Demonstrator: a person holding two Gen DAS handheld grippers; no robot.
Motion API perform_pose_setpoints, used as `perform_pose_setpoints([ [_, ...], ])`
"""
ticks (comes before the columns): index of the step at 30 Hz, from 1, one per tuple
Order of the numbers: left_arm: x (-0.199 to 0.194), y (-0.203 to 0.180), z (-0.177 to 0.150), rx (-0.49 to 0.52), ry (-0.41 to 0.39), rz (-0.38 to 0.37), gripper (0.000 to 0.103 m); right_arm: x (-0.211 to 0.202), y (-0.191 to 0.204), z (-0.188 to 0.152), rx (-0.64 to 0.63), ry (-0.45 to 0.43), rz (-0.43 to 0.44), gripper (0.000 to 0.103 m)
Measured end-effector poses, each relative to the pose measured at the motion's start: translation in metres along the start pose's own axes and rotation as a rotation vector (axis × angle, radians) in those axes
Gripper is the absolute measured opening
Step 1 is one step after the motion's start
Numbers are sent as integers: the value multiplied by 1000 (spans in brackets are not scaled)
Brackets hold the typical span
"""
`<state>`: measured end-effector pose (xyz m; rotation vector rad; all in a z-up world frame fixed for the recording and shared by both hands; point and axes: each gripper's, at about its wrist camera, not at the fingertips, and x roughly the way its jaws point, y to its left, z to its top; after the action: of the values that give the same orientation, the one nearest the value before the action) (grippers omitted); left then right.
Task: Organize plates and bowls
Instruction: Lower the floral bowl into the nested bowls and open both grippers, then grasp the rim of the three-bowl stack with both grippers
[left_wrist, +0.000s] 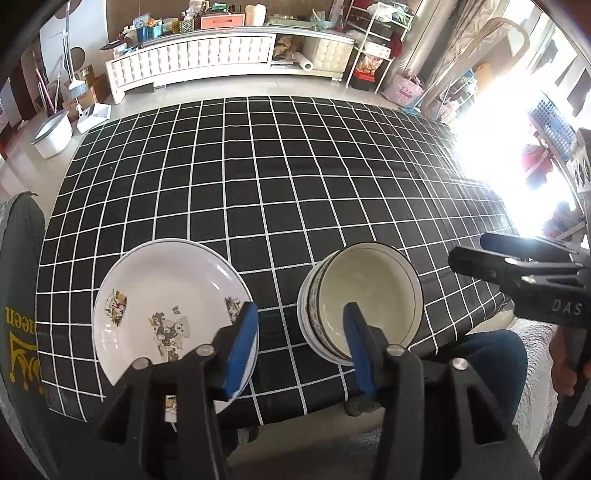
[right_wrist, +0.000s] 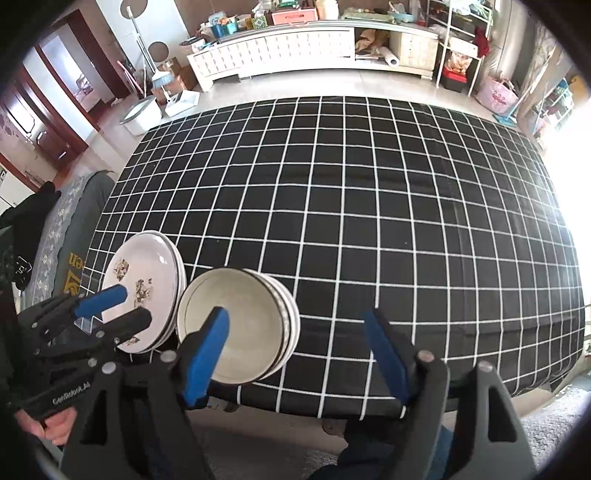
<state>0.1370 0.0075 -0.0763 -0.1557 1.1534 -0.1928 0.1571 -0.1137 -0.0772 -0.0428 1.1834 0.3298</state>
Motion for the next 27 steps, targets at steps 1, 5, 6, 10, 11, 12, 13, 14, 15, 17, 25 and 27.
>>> perform_pose_setpoints([
  [1, 2, 2, -1, -3, 5, -12, 47, 1, 0, -1, 9, -1, 11, 79],
  [5, 18, 9, -6, -24, 44, -83, 47, 16, -3, -9, 77, 16, 63, 79],
  [6, 23, 10, -7, -23, 57, -99, 47, 22, -4, -10, 100, 28, 75, 79],
  [10, 38, 13, -9, -26, 83, -159, 47, 43, -11, -15, 171, 65, 98, 79],
  [11, 42, 14, -8, -30, 91, -176, 47, 48, -12, -17, 186, 73, 100, 79],
  [12, 47, 14, -8, -32, 102, -193, 47, 54, -13, -18, 201, 84, 104, 79],
  [13, 53, 15, -8, -35, 117, -209, 47, 59, -14, -19, 216, 92, 109, 79],
  [14, 59, 16, -7, -40, 129, -222, 47, 60, -15, -20, 225, 95, 111, 79],
  [15, 65, 18, -8, -40, 138, -232, 47, 64, -16, -21, 236, 101, 114, 79],
  [17, 75, 20, -8, -42, 152, -243, 47, 70, -17, -22, 252, 113, 117, 79],
  [25, 101, 29, -13, -42, 159, -249, 47, 87, -26, -24, 300, 131, 152, 79],
  [27, 105, 30, -14, -49, 162, -258, 47, 88, -27, -24, 303, 123, 162, 79],
])
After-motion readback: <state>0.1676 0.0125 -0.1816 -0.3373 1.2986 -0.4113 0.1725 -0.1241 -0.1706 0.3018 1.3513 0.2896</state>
